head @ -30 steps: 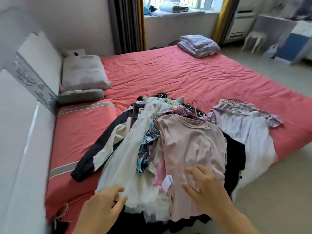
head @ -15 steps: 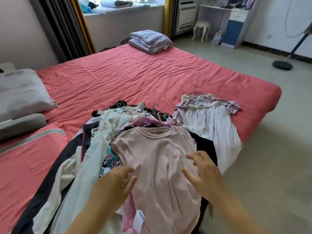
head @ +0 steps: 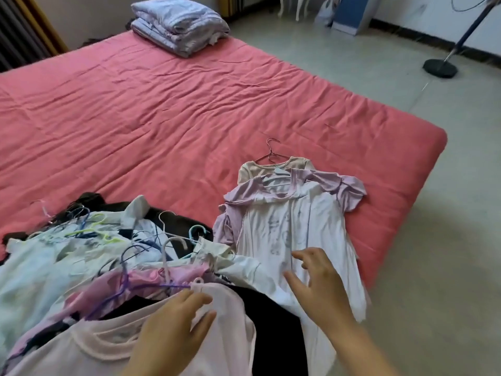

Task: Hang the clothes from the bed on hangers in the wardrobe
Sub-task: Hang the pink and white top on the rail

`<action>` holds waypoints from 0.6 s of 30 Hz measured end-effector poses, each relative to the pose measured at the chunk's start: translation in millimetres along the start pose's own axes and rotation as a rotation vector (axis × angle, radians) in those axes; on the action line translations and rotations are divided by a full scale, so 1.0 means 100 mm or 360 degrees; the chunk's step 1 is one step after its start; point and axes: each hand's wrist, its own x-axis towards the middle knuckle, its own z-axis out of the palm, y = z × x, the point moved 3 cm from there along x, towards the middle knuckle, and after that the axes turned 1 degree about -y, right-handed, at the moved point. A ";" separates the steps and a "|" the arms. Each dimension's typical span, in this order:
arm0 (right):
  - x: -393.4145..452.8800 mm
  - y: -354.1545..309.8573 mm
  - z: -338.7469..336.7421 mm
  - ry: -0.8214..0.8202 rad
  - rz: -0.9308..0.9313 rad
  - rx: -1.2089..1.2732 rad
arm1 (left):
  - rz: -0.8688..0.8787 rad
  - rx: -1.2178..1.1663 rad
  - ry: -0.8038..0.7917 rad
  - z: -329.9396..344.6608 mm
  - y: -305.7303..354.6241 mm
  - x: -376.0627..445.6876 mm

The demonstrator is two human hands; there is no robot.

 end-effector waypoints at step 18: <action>3.34 1.70 0.97 0.0111 -0.0178 -0.0335 | 0.0124 0.0277 -0.0106 1.37 0.36 3.77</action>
